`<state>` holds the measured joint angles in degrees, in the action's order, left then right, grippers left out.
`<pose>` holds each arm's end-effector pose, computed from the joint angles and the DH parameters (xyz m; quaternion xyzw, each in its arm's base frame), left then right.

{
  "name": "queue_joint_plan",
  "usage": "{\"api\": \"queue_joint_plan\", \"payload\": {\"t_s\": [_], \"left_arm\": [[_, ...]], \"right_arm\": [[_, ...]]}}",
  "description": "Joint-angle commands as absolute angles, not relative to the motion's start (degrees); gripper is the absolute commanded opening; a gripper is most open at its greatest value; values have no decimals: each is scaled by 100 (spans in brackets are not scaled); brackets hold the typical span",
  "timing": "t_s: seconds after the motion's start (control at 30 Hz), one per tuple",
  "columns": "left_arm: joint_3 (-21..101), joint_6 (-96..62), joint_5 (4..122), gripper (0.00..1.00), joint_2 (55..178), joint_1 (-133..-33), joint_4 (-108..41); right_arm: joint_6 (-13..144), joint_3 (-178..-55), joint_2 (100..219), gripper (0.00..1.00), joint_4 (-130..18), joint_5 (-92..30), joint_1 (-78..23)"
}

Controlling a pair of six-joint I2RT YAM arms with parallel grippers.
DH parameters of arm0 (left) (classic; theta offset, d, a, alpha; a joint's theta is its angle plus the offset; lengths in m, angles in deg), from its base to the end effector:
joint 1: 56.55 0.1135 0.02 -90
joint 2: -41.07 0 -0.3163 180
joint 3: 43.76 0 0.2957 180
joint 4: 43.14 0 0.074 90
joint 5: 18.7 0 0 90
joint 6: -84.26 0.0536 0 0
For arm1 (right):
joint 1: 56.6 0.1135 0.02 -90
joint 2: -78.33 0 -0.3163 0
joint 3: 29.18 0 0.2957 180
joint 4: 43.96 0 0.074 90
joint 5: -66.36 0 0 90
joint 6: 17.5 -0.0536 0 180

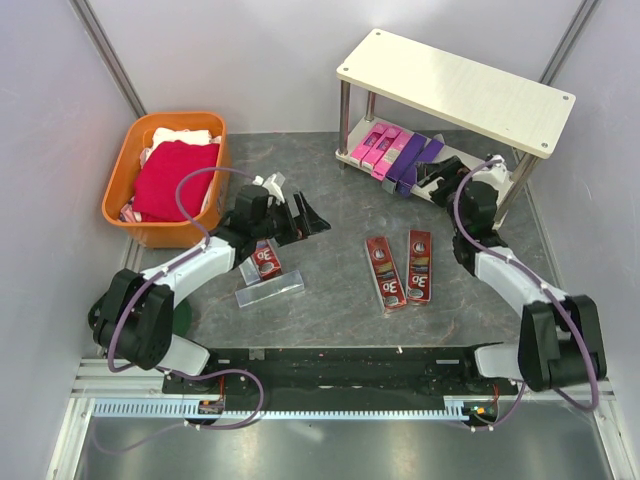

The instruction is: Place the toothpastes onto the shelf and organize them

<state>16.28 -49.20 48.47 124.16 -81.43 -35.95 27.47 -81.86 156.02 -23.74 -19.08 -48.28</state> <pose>0.3184 -0.1706 0.2496 -0.0399 0.8547 -0.4163 0.3077 0.3445 0.0461 0.2869 0.2572 0.6896 0.2775 0.6176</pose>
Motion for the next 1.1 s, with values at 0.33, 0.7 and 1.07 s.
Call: {"api": "queue_joint_plan", "payload": {"t_s": [0.33, 0.7, 1.07], "left_arm": [[1970, -4616, 5346, 99, 12790, -9038, -3057], [3595, -4564, 6250, 98, 14458, -10215, -1861], [5450, -4625, 6893, 98, 15989, -10690, -727]], "right_arm": [[3287, -7526, 13670, 98, -4318, -2503, -4500], [3269, -6893, 12352, 98, -5126, -2584, -4456], [3313, -6893, 12026, 98, -5478, -2593, -4456]]}}
